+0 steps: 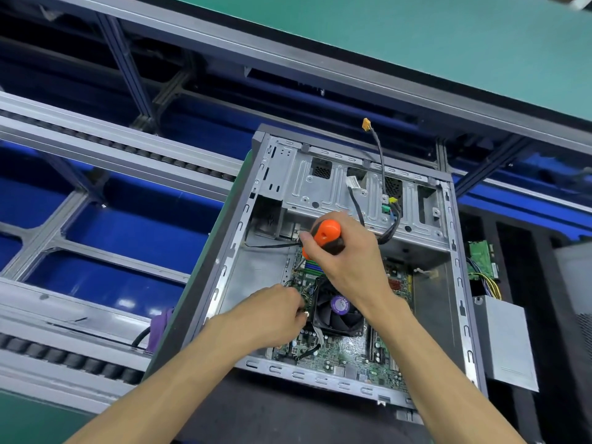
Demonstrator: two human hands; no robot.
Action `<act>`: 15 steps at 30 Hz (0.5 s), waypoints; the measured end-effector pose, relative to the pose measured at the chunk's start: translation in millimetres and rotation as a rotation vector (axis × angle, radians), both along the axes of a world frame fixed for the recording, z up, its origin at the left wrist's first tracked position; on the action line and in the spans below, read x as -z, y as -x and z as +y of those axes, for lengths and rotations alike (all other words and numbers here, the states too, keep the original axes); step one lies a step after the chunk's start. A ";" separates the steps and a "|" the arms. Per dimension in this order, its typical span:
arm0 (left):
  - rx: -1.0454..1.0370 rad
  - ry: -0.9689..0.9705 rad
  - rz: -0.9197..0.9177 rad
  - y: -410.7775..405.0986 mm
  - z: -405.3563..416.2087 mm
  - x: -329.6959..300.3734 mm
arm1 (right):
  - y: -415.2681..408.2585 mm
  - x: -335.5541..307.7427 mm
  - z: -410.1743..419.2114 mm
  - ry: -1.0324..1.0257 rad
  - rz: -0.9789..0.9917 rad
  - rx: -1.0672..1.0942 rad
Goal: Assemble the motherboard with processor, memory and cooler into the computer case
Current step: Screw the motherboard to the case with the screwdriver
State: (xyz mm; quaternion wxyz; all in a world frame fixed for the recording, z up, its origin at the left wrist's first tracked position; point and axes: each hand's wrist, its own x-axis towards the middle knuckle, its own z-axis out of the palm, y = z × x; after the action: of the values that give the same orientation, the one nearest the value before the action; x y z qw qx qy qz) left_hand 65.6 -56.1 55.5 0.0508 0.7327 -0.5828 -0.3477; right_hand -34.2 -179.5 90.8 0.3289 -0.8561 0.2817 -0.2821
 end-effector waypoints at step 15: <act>-0.053 0.055 -0.017 -0.2 0.7 5.5 | -4.5 -39.6 -6.9 0.265 0.257 -0.289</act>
State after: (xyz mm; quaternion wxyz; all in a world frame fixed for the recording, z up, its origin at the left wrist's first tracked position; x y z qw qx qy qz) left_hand 65.9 -55.5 50.0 0.0752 0.7490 -0.5731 -0.3239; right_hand -29.7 -186.4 130.4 0.2118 -0.9521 0.1563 -0.1555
